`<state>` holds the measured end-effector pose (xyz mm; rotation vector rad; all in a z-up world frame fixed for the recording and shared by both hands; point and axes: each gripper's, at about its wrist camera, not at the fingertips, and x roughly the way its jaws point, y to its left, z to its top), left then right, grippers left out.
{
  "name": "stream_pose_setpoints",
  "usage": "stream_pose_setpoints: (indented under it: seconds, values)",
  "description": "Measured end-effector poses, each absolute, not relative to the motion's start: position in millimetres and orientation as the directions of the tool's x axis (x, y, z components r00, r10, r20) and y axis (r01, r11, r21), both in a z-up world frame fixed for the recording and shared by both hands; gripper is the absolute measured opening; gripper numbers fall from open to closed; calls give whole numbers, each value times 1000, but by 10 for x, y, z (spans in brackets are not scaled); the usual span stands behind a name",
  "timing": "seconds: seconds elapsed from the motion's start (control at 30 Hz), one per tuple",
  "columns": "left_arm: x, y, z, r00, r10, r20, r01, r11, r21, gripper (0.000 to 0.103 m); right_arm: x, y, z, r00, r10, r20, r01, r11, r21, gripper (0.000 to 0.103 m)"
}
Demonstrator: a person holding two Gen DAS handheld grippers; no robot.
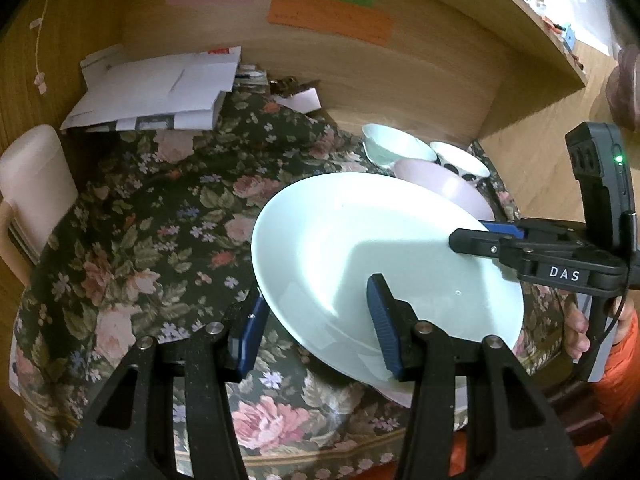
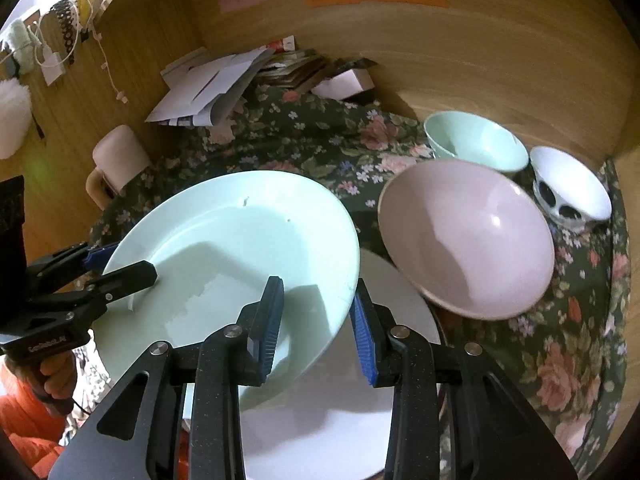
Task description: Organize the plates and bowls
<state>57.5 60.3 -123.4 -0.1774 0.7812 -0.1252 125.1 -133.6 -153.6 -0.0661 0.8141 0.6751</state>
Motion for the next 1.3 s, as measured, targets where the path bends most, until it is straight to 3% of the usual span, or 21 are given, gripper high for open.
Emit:
stream_pose_setpoints:
  seconds: [0.63, 1.3]
  values:
    - [646, 316, -1544, 644, -209, -736, 73, 974, -212, 49, 1168, -1697, -1918, 471, 525, -709, -482, 826, 292, 31]
    - [699, 137, -1704, 598, -211, -774, 101, 977, -189, 49, 1097, -1844, -1946, 475, 494, -728, -471, 842, 264, 33]
